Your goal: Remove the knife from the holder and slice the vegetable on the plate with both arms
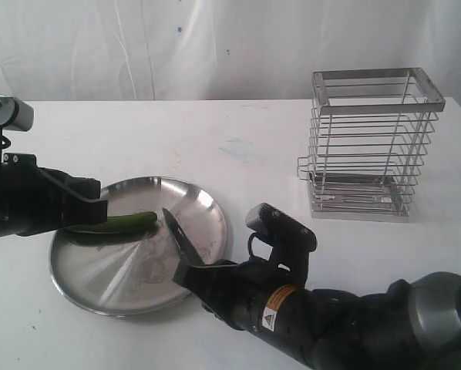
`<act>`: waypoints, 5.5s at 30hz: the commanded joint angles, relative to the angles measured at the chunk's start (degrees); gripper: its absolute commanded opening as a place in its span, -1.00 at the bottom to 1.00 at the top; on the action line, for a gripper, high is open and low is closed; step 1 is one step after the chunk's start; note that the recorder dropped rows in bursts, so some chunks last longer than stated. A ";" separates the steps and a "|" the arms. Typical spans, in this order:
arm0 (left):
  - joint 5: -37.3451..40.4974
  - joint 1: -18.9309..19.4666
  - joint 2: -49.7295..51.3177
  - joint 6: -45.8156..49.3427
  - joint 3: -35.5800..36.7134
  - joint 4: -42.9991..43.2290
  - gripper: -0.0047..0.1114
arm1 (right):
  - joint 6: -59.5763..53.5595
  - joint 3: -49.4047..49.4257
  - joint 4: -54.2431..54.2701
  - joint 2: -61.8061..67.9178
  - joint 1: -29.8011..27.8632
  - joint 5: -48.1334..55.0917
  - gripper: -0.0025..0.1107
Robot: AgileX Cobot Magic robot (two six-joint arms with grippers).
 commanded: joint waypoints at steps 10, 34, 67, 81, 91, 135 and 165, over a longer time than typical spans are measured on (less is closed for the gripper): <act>1.91 0.17 -0.44 -0.28 0.37 -1.17 -0.92 | 0.62 0.01 -2.82 2.41 -0.06 3.10 -0.78; 2.30 0.17 -0.44 -0.28 0.37 -1.17 -0.92 | 0.62 0.01 -2.82 2.15 -0.06 4.85 -0.15; 4.54 0.17 -0.44 -0.03 0.37 -1.17 -0.92 | -67.28 -25.22 26.58 -13.11 -29.46 100.01 -0.11; 5.21 0.17 -0.44 -0.25 0.37 -1.17 -0.92 | -94.38 -25.22 48.30 4.29 -35.63 102.32 -0.12; 5.02 0.17 -0.44 -0.03 0.37 -1.17 -0.92 | -93.10 -25.22 44.82 4.86 -35.63 94.72 -0.01; 5.22 0.17 -0.44 0.08 0.37 -1.17 -0.92 | -101.35 -25.22 59.57 14.53 -29.04 88.64 0.06; 1.27 0.17 -3.31 0.19 0.37 -1.17 -0.92 | -96.38 -25.22 59.21 14.87 -27.51 87.65 -0.96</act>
